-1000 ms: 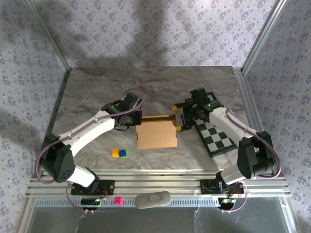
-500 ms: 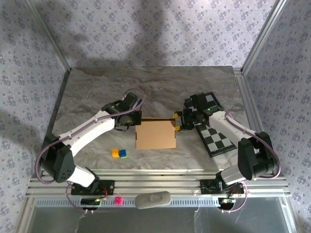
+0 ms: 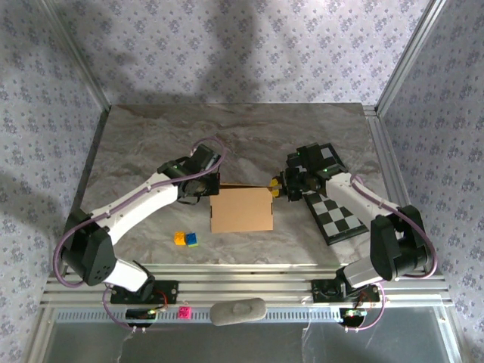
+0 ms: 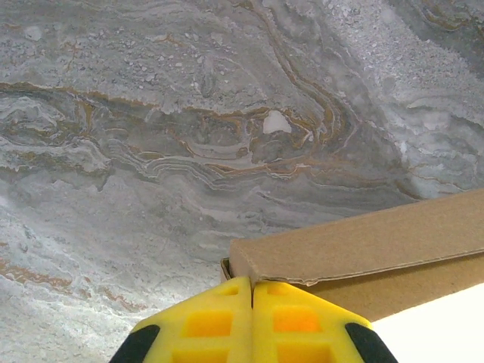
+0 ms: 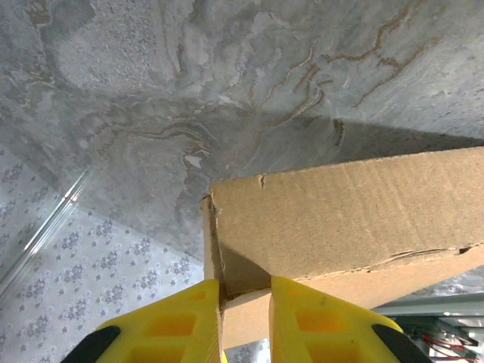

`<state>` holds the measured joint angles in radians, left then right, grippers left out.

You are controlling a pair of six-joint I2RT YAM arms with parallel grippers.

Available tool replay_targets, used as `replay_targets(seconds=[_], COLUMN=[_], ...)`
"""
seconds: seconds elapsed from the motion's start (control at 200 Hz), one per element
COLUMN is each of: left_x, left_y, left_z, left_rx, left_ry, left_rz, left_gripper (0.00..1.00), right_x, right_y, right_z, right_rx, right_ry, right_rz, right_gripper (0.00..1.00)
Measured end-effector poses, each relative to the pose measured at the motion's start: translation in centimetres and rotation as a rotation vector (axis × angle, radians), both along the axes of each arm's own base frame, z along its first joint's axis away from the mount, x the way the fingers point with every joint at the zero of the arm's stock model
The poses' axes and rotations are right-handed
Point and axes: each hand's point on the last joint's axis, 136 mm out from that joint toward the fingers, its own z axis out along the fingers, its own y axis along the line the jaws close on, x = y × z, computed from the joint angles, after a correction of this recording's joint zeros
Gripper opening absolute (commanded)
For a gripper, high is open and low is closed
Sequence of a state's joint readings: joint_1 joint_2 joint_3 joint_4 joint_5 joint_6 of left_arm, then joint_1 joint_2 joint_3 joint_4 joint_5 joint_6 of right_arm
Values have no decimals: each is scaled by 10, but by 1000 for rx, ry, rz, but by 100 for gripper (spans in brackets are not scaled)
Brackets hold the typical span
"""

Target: Fold the paper box

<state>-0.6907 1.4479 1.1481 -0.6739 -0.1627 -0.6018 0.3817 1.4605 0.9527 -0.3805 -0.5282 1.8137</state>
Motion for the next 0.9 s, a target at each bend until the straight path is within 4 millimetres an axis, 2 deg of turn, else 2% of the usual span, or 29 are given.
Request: replay_targets(seconds=[0.125,0.265,0.435,0.58,0.775,0.9], left_x=[5,20,63,92,105,100], left_y=[2,11,22,30,27,30], left_z=[7,14,31,38,50,47], left_rx=[9,20,16,32,40,47], left_ry=[-45,-97,-181,-247,-329,-352], left_rz=[9,46,106,123,96,86], left_gripper=[0,0,0,0,0,0], right_x=[11,43,88,118,127,125], right_y=[2,12,28,40,43,40], right_z=[2,10,27,32,34,31], right_rx=[-5,-14,-13,-8,-19,-28], right_ry=[-14,-57,-149,-200,-232,-267], right_rz=[5,25,55,70,70,61], right_gripper=[20,19,17,16,17,24])
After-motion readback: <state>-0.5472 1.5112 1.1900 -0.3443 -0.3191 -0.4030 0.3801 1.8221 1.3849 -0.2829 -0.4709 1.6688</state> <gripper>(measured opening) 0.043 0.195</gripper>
